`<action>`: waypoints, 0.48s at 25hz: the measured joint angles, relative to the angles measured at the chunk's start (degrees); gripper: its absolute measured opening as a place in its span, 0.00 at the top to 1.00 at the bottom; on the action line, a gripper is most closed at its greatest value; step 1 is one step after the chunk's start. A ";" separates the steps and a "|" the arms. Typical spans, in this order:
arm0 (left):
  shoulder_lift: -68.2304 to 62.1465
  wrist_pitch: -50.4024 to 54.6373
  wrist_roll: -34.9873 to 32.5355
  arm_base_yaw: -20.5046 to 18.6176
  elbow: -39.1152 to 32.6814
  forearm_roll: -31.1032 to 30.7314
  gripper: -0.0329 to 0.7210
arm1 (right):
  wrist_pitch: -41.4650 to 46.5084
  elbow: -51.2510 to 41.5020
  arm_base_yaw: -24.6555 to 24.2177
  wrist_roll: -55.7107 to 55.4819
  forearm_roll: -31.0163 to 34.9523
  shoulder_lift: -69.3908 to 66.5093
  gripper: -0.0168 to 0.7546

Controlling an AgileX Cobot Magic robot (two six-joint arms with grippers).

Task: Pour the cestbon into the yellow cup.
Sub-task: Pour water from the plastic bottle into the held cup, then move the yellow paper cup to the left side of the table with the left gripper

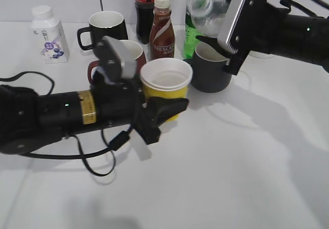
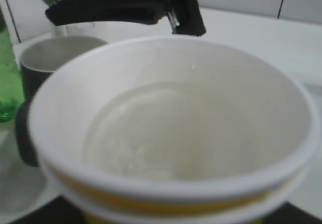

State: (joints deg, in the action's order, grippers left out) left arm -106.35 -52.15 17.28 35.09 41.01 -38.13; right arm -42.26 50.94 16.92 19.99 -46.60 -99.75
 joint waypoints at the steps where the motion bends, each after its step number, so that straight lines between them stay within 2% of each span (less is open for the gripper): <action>1: 0.06 -1.43 0.00 -0.58 -0.65 0.13 0.48 | -0.91 0.00 0.00 -2.92 0.00 0.00 0.37; 6: 2.15 -4.54 0.00 -4.62 -4.83 1.74 0.48 | -3.62 0.00 0.05 -15.31 2.25 0.00 0.37; 12: 8.21 -4.61 0.00 -10.17 -9.04 2.14 0.48 | -4.59 0.00 0.05 -20.97 10.24 0.00 0.37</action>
State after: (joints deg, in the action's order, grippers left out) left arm -98.14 -56.76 17.28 24.91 31.97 -35.98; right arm -46.85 50.94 16.97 -0.98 -36.36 -99.75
